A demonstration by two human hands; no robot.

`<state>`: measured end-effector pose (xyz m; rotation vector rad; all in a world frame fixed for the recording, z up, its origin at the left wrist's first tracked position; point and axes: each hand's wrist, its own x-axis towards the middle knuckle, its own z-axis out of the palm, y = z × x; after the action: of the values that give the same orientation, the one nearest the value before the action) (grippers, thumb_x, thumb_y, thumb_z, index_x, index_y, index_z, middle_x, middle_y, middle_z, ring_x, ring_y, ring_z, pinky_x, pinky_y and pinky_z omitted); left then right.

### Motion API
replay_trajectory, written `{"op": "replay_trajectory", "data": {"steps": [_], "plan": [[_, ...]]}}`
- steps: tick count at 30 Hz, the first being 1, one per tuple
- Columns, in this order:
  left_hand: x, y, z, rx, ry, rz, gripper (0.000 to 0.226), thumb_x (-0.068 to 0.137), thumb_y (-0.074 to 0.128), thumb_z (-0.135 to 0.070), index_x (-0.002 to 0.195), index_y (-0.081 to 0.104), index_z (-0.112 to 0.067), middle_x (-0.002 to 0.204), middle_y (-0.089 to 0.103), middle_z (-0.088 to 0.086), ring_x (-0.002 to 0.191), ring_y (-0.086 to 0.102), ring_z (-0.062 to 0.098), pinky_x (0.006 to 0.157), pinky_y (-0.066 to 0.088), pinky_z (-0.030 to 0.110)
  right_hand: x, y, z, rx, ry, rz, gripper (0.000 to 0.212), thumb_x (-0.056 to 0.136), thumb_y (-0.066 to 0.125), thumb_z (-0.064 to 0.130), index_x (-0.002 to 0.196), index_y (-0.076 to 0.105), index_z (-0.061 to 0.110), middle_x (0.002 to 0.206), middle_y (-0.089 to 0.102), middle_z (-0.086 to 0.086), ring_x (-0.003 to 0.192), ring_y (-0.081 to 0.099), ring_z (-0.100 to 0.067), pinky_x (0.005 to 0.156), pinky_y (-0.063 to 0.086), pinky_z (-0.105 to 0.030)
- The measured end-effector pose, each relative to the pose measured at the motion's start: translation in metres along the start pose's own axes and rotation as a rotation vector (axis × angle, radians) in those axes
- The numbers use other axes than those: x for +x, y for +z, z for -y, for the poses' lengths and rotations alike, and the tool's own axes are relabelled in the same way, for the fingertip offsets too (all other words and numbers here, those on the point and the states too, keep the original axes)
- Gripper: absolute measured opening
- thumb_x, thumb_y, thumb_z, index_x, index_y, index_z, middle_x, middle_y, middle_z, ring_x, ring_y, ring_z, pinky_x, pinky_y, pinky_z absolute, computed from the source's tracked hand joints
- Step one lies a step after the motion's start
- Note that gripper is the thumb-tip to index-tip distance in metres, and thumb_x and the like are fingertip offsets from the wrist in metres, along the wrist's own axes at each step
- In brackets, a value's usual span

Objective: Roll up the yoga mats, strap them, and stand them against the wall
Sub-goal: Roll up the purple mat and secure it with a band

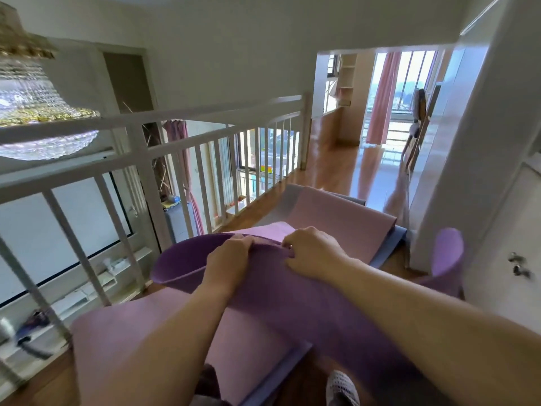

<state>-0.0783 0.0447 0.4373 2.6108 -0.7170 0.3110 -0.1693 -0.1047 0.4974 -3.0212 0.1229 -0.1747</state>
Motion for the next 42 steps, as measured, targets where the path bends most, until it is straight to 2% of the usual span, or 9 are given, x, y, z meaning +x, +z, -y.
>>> {"op": "replay_trajectory", "data": {"steps": [8, 11, 15, 20, 23, 27, 31, 37, 42], "plan": [[-0.003, -0.004, 0.017, -0.044, -0.245, -0.034, 0.032, 0.098, 0.03, -0.009, 0.104, 0.06, -0.019, 0.12, 0.062, 0.013, 0.108, 0.058, 0.034, 0.087, 0.042, 0.041, -0.031, -0.072, -0.05, -0.477, 0.229, 0.393, 0.047, 0.073, 0.078, 0.036, 0.114, 0.058, 0.023, 0.105, 0.059, 0.002, 0.107, 0.057, -0.023, 0.084, 0.043, -0.039], [-0.005, -0.008, 0.018, 0.041, -0.27, 0.093, 0.029, 0.096, 0.034, -0.008, 0.107, 0.058, -0.019, 0.12, 0.061, 0.012, 0.109, 0.058, 0.033, 0.091, 0.043, 0.043, -0.042, -0.08, -0.062, -0.486, 0.195, 0.156, 0.027, 0.079, 0.067, 0.024, 0.105, 0.061, 0.02, 0.082, 0.053, 0.006, 0.093, 0.059, -0.019, 0.07, 0.04, -0.032], [0.002, -0.033, -0.025, -0.048, 0.034, 0.413, 0.049, 0.074, 0.059, -0.041, 0.122, 0.051, -0.039, 0.126, 0.057, -0.008, 0.117, 0.054, 0.019, 0.101, 0.04, 0.052, -0.045, -0.075, -0.056, -0.446, 0.056, -0.065, 0.009, 0.083, 0.056, 0.014, 0.086, 0.055, 0.023, 0.081, 0.053, 0.004, 0.098, 0.058, -0.021, 0.097, 0.041, -0.04], [-0.01, -0.046, -0.087, -0.332, 0.26, 0.281, 0.034, 0.079, 0.067, -0.037, 0.112, 0.064, -0.027, 0.105, 0.067, -0.007, 0.097, 0.062, 0.012, 0.09, 0.049, 0.037, -0.037, -0.053, -0.03, -0.252, -0.521, -0.413, 0.032, 0.085, 0.035, 0.035, 0.065, 0.059, 0.028, 0.06, 0.063, 0.003, 0.077, 0.056, -0.016, 0.111, 0.024, -0.051], [-0.025, -0.048, -0.075, -0.308, 0.323, 0.204, 0.024, 0.086, 0.063, -0.023, 0.11, 0.064, -0.023, 0.104, 0.066, -0.003, 0.098, 0.06, 0.014, 0.086, 0.046, 0.034, -0.036, -0.03, -0.044, -0.189, -0.695, -0.578, 0.02, 0.081, 0.068, 0.027, 0.1, 0.071, 0.02, 0.101, 0.067, -0.007, 0.109, 0.05, -0.021, 0.118, 0.014, -0.043], [-0.042, -0.063, -0.061, -0.292, 0.347, 0.22, 0.019, 0.089, 0.053, -0.016, 0.106, 0.062, -0.016, 0.097, 0.066, 0.0, 0.093, 0.061, 0.015, 0.085, 0.048, 0.035, -0.038, -0.012, -0.056, 0.198, -0.395, -0.4, 0.111, 0.065, 0.085, 0.045, 0.15, 0.017, 0.027, 0.16, 0.007, -0.002, 0.145, 0.01, -0.021, 0.114, 0.015, -0.034], [-0.055, -0.084, -0.054, -0.295, 0.39, 0.316, 0.016, 0.089, 0.054, -0.008, 0.098, 0.067, -0.012, 0.089, 0.068, 0.002, 0.084, 0.059, 0.007, 0.074, 0.042, 0.016, -0.026, 0.006, -0.057, 0.375, -0.197, -0.114, 0.138, 0.043, 0.081, 0.07, 0.153, 0.01, 0.024, 0.151, 0.034, 0.001, 0.137, 0.032, -0.021, 0.112, 0.032, -0.042], [-0.069, -0.095, -0.024, -0.262, 0.273, 0.309, 0.014, 0.086, 0.058, -0.01, 0.091, 0.066, -0.02, 0.088, 0.068, -0.002, 0.081, 0.062, 0.003, 0.07, 0.047, 0.019, -0.019, 0.03, -0.043, 0.428, -0.155, 0.247, 0.139, 0.037, 0.089, 0.063, 0.151, 0.017, 0.028, 0.144, 0.043, 0.008, 0.132, 0.042, -0.014, 0.11, 0.035, -0.037], [-0.081, -0.104, -0.004, -0.218, 0.19, 0.292, 0.041, 0.084, 0.062, -0.004, 0.073, 0.05, -0.041, 0.074, 0.056, -0.022, 0.07, 0.052, -0.008, 0.064, 0.033, 0.01, -0.03, 0.039, -0.039, 0.234, -0.101, 0.379, 0.09, 0.061, 0.089, 0.036, 0.136, 0.043, 0.019, 0.131, 0.049, 0.005, 0.115, 0.048, -0.015, 0.103, 0.038, -0.03]]}}
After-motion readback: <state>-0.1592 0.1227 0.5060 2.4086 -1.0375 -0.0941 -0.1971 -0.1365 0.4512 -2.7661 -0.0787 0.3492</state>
